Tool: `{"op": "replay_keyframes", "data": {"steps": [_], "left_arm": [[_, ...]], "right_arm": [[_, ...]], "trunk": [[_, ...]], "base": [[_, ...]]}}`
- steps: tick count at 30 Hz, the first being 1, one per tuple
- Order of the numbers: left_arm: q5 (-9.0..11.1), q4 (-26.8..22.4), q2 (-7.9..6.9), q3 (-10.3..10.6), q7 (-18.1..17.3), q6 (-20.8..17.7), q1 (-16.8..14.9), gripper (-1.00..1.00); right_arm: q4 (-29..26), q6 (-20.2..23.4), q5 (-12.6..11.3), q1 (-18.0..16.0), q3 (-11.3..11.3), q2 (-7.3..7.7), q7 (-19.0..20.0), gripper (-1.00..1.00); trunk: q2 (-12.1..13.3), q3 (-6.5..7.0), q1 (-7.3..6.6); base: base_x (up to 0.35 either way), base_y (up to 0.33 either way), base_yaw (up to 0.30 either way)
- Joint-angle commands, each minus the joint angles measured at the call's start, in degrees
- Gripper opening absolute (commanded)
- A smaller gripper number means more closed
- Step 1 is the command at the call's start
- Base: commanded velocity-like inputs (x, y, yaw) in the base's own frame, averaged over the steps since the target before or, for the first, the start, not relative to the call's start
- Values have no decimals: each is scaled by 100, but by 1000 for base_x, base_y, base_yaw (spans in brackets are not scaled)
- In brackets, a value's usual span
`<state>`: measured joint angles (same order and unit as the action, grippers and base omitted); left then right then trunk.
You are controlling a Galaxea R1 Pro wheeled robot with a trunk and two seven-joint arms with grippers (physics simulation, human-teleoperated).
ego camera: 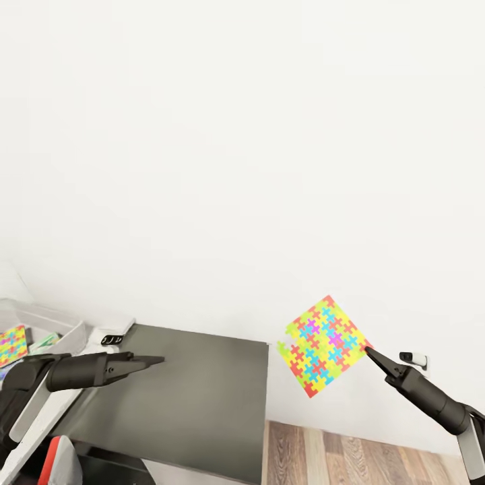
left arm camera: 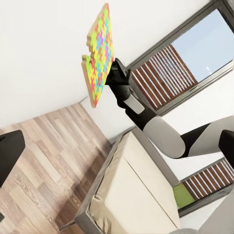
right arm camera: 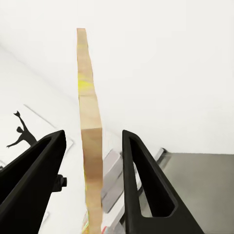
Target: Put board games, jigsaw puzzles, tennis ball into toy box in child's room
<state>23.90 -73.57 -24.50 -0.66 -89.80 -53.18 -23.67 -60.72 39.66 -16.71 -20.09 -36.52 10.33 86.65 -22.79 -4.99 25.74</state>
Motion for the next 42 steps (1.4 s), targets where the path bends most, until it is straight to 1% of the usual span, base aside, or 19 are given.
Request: {"op": "replay_keyframes", "data": {"steps": [1,6,15,18,23,35,42], "left_arm": [[0,0,0,4,-20,-61,-6,100],[1,-5,6,16,-20,-61,-6,100],[1,-3,-2,10,-20,-61,-6,100],[1,-6,-2,8,-20,-61,-6,100],[1,-7,-2,4,-20,-61,-6,100],[1,-5,-3,0,-20,-61,-6,100],[1,-2,-11,-4,-20,-61,-6,100]], "right_arm": [[-1,59,-3,-4,-2,0,8,-100],[-4,55,-6,-4,-2,-2,14,-100],[-12,52,2,-4,0,0,1,-100],[-32,51,13,-4,8,-15,-4,-100],[-51,51,18,-4,5,-20,-1,-100],[-62,51,19,-4,7,-18,-7,-100],[-55,51,26,-4,13,-21,-15,-100]], "trunk": [[-13,-6,4],[-13,18,4],[-13,21,4],[-13,30,4],[-13,51,4],[-13,108,4],[-13,141,4]], "base": [[0,0,212],[-44,0,174],[-24,0,16],[-1,-7,146],[0,-107,221],[0,-249,244],[0,1,246]]}}
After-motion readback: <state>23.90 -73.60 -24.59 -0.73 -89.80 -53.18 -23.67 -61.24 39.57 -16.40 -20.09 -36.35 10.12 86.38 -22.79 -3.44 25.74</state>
